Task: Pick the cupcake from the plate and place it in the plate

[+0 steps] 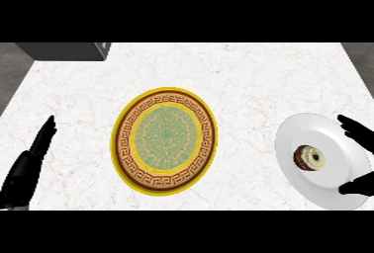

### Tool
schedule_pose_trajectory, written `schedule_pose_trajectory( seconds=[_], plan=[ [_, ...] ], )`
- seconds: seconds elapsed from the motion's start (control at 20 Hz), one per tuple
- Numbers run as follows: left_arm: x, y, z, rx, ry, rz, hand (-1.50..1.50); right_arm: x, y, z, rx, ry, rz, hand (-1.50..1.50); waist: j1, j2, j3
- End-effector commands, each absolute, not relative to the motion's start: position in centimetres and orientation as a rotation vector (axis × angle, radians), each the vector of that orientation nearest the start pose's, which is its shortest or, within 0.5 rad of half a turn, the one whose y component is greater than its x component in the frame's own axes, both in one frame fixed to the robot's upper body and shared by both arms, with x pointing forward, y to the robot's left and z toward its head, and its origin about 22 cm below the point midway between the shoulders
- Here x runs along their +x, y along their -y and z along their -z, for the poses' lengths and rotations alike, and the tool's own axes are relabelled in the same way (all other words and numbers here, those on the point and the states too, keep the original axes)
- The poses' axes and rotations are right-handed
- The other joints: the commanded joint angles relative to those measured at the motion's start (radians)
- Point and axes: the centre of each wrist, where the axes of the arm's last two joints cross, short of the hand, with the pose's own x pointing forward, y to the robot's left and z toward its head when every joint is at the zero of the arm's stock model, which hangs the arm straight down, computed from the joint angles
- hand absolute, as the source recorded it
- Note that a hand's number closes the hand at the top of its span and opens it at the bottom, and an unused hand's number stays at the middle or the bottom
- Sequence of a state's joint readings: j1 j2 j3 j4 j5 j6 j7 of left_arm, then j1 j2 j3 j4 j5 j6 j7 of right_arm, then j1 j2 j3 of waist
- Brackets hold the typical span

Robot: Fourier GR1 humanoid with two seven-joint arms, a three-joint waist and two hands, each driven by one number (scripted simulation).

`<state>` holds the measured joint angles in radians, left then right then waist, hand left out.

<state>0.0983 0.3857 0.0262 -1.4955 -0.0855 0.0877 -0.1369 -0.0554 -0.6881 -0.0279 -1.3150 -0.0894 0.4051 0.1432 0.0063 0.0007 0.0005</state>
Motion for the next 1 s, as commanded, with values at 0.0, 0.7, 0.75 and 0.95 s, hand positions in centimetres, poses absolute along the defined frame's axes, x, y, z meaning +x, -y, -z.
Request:
schedule_pose_trajectory(
  seconds=[0.0,0.7,0.75,0.95],
  plan=[
    [22.1,-34.7,-1.1,0.471,1.526,0.286,0.0,27.6,39.9,-3.4,-0.204,1.079,-0.634,-1.5,0.003,0.0,0.0],
    [21.1,-33.6,1.0,0.483,1.511,0.296,0.0,26.2,38.4,0.1,-0.164,1.016,-0.682,-1.5,-0.005,-0.001,0.0],
    [22.2,-33.1,1.7,0.464,1.526,0.287,0.0,26.6,37.4,0.0,-0.165,1.025,-0.675,-1.5,-0.006,-0.001,-0.001],
    [21.0,-32.7,1.5,0.476,1.51,0.294,0.0,28.5,36.6,1.7,-0.171,1.015,-0.681,-1.5,-0.002,-0.001,0.0]
  ],
)
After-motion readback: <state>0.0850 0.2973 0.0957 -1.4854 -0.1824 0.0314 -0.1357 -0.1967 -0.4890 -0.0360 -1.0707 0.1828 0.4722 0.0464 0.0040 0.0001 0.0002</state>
